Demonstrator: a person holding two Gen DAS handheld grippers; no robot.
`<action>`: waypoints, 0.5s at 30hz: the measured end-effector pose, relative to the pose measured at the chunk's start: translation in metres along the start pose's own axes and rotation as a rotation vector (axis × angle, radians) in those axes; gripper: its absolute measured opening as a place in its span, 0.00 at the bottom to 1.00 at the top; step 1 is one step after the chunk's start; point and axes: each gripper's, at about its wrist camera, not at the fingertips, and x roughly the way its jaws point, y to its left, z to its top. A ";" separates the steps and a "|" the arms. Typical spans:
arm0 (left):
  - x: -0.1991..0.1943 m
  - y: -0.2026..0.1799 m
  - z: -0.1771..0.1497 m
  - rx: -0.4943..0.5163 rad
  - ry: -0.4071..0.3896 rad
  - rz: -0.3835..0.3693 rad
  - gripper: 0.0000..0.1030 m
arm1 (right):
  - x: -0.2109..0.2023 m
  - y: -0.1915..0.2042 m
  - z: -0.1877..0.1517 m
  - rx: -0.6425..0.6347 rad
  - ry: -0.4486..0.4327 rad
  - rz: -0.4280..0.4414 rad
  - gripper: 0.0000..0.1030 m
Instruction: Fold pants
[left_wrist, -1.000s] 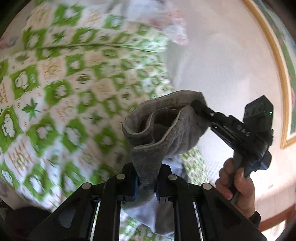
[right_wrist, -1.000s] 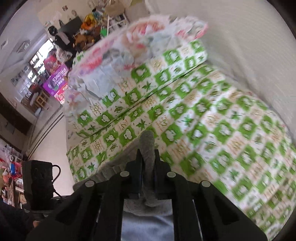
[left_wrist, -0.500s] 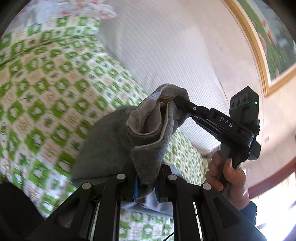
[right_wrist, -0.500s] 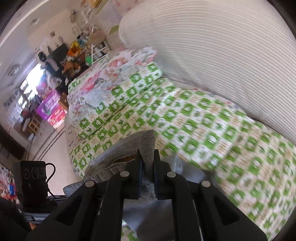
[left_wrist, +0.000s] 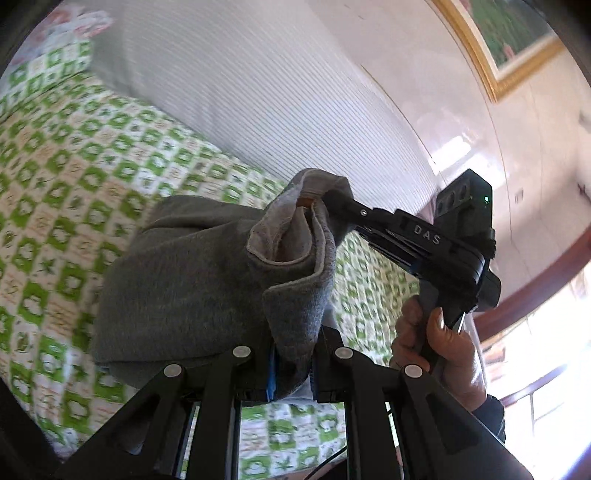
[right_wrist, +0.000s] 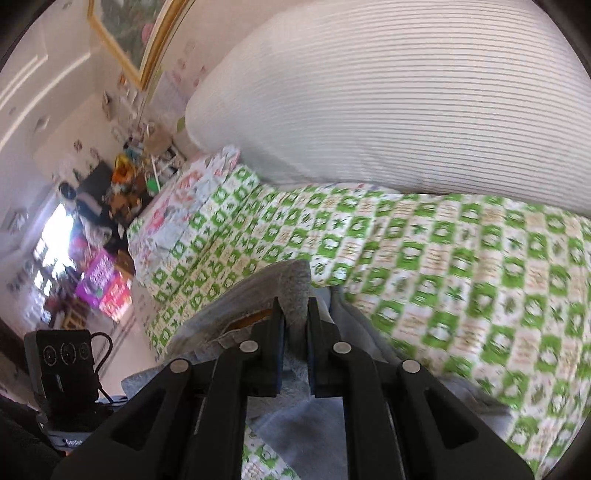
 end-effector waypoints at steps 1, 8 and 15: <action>0.004 -0.005 -0.003 0.011 0.009 0.000 0.11 | -0.007 -0.007 -0.003 0.013 -0.011 -0.001 0.10; 0.048 -0.039 -0.026 0.090 0.101 0.019 0.11 | -0.041 -0.058 -0.030 0.099 -0.051 -0.038 0.10; 0.076 -0.060 -0.039 0.160 0.129 0.052 0.11 | -0.063 -0.099 -0.052 0.171 -0.089 -0.032 0.10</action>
